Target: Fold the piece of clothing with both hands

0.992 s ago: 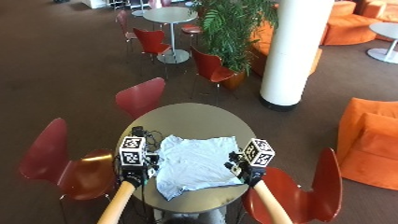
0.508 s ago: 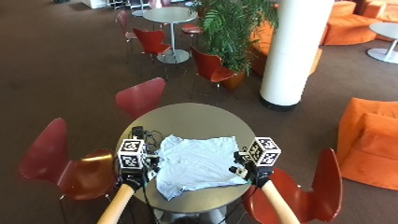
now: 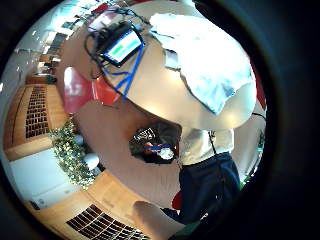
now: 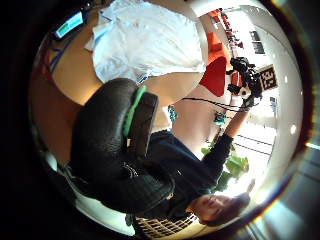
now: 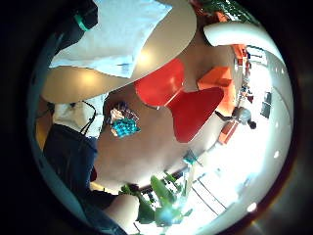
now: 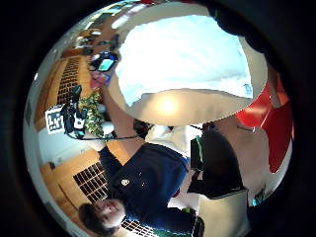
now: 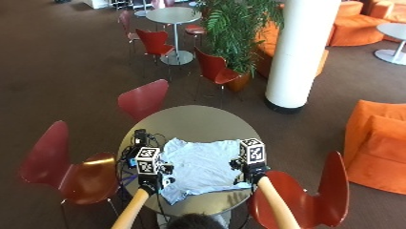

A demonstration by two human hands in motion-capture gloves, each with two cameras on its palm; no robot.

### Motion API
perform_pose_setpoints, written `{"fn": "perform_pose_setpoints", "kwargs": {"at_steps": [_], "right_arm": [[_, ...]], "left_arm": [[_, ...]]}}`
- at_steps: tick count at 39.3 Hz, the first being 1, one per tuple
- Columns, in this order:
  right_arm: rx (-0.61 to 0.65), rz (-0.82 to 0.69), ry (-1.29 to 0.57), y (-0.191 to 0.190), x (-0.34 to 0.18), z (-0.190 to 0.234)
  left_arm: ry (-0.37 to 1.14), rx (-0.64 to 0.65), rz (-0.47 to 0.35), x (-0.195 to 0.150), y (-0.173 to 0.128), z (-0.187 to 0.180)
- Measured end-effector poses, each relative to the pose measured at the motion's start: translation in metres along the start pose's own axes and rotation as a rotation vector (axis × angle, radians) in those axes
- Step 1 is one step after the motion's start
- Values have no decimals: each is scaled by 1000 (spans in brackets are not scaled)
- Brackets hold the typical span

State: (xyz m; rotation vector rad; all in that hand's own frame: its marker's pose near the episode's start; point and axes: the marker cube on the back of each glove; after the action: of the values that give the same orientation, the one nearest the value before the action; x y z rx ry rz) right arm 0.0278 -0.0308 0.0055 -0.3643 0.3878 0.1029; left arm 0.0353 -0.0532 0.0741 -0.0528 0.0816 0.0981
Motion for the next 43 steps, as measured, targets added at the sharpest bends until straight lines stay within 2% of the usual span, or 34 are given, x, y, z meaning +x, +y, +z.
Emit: {"fn": "perform_pose_setpoints", "kwargs": {"at_steps": [7,11,14,17,19,21,25,31,34,37,43], "right_arm": [[-111,60,-16,-64,27,61],[-102,205,27,-35,17,60],[-69,215,40,-28,16,66],[-19,134,-8,-35,12,80],[-17,131,-18,-33,9,88],[11,143,-1,-32,9,93],[147,139,69,-30,6,95],[181,136,225,-21,6,97],[186,89,219,-33,14,108],[184,49,183,-21,14,103],[227,18,170,21,11,72]], "left_arm": [[113,-153,57,9,-40,65],[113,-214,105,6,-65,112],[98,-252,94,13,-53,122],[59,-305,19,23,-24,123],[43,-261,11,23,-25,134],[45,-143,32,21,-39,148],[19,79,59,19,-57,158],[-51,122,63,20,-45,146],[-82,138,77,21,-32,133],[-112,187,103,23,-13,112],[7,272,179,24,10,78]]}}
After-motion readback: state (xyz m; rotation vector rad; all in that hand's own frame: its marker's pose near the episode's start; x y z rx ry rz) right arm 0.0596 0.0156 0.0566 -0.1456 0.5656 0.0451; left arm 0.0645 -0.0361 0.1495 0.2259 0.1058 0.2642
